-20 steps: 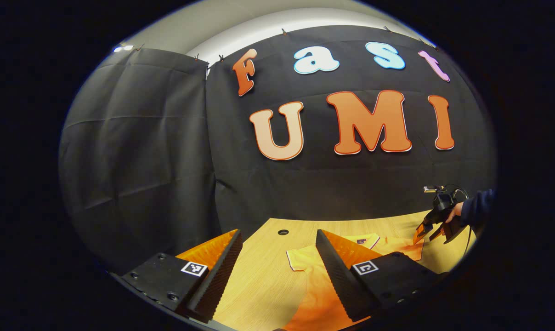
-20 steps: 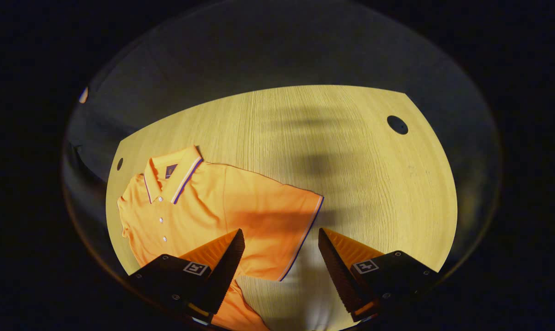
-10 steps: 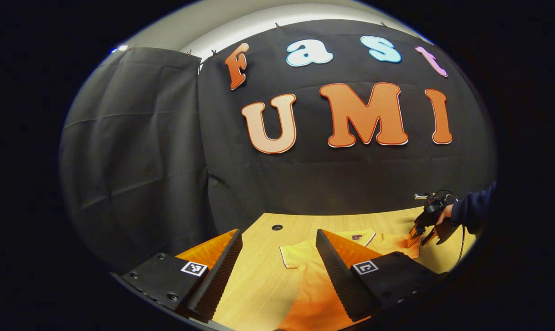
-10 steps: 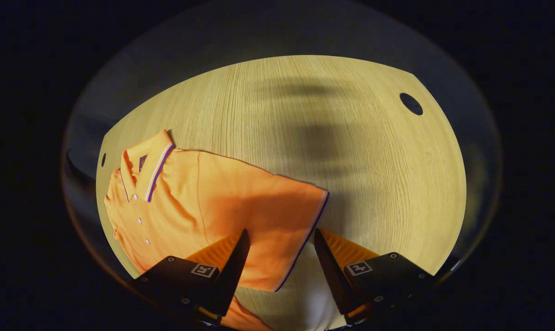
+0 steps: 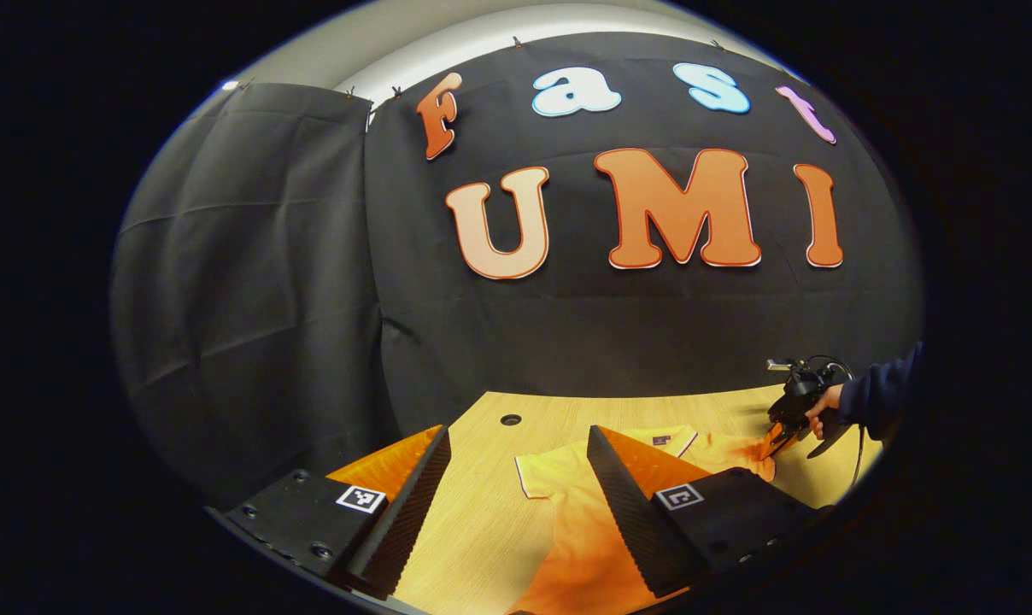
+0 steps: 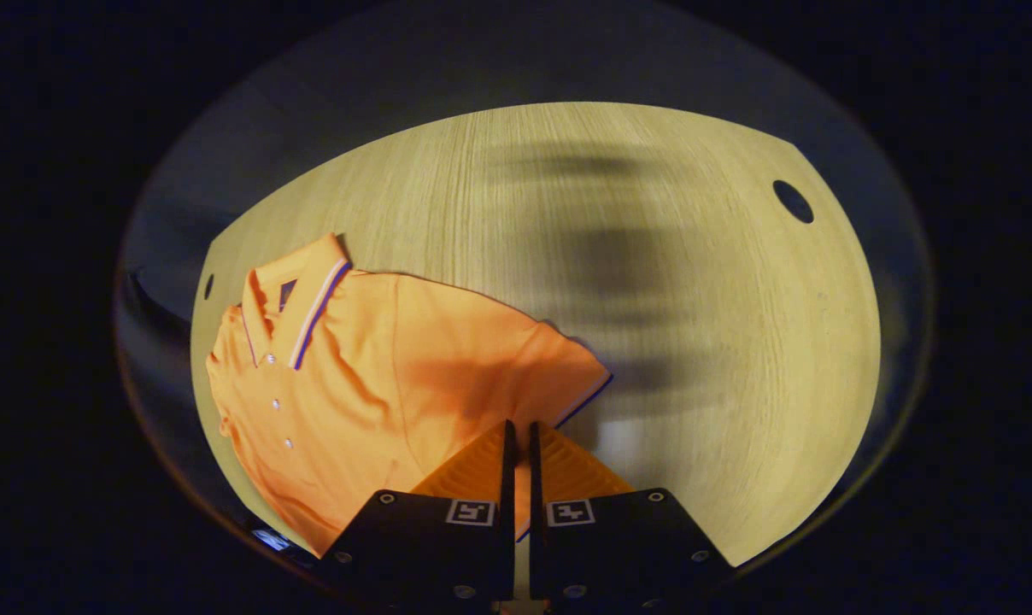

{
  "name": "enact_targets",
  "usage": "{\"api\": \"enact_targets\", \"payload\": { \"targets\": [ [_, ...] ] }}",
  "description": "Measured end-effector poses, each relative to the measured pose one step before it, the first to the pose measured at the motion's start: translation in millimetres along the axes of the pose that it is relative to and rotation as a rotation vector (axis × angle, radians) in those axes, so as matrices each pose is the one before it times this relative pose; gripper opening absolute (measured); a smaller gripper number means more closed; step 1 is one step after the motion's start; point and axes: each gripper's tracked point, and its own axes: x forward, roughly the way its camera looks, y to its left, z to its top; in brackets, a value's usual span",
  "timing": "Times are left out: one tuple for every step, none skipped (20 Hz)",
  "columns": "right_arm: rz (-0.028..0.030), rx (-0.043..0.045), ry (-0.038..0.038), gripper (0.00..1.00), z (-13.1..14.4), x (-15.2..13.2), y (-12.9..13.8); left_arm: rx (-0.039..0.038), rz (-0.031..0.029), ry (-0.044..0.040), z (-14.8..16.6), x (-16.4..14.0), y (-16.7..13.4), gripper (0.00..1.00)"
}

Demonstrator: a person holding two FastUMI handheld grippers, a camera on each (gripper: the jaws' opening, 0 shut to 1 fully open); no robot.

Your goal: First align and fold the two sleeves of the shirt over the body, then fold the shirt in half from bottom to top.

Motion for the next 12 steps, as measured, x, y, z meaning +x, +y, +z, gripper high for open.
{"api": "enact_targets", "payload": {
  "targets": [
    [0.01391, -0.01917, -0.02505, 0.08, 5.76, -6.16, 6.55, -0.00205, 0.00657, 0.00279, -0.53, 1.09, 3.42, 0.99],
    [0.01601, -0.01443, -0.01935, 0.08, 4.47, -8.57, 10.2, -0.0051, 0.00297, 0.00389, -2.36, 0.83, 1.81, 0.99],
    [0.01337, -0.01073, -0.01917, 0.08, 5.76, -6.27, 8.88, -0.00498, 0.00213, 0.00662, -0.66, 0.23, 1.43, 0.99],
    [0.01746, -0.01193, -0.01112, 0.08, 3.68, -5.5, 9.77, -0.00558, 0.00381, 0.00771, -3.12, 1.2, 2.32, 0.99],
    [0.00781, -0.01105, -0.00759, 0.07, 2.93, -4.33, 7.88, -0.00468, 0.00208, 0.007, -1.54, 0.95, 1.45, 0.99],
    [0.01507, -0.01458, -0.00995, 0.07, 3.21, -2.62, 9.62, -0.0012, 0.00385, 0.00446, -1.22, -0.2, 1.2, 0.98],
    [0.00624, -0.01022, -0.00601, 0.07, 3.28, -1.64, 7.06, 0.00097, 0.00422, -0.00072, -0.01, -0.53, 1.0, 0.99],
    [0.01312, -0.00464, -0.00662, 0.07, 1.7, -2.5, 9.01, 0.00114, 0.0036, -0.00361, 1.43, -1.26, 1.41, 0.99],
    [0.01928, -0.00192, 0.0043, 0.07, 1.54, -0.66, 10.01, 0.00046, 0.00449, -0.00199, 0.79, 0.23, 1.17, 0.99],
    [0.01931, -0.00207, 0.00715, 0.08, -1.71, -1.35, 10.37, -0.00076, 0.00446, 0.00007, -1.2, -0.71, 1.57, 0.99],
    [0.01826, -0.00495, 0.00021, 0.07, 2.46, -0.9, 8.47, -0.00059, 0.00506, 0.00277, 0.19, -0.57, 1.92, 0.99],
    [0.01415, -0.00796, -0.00644, 0.07, 2.74, 0.72, 8.97, 0.00094, 0.00495, 0.00571, -2.9, 0.61, 1.18, 0.99]
  ]
}}
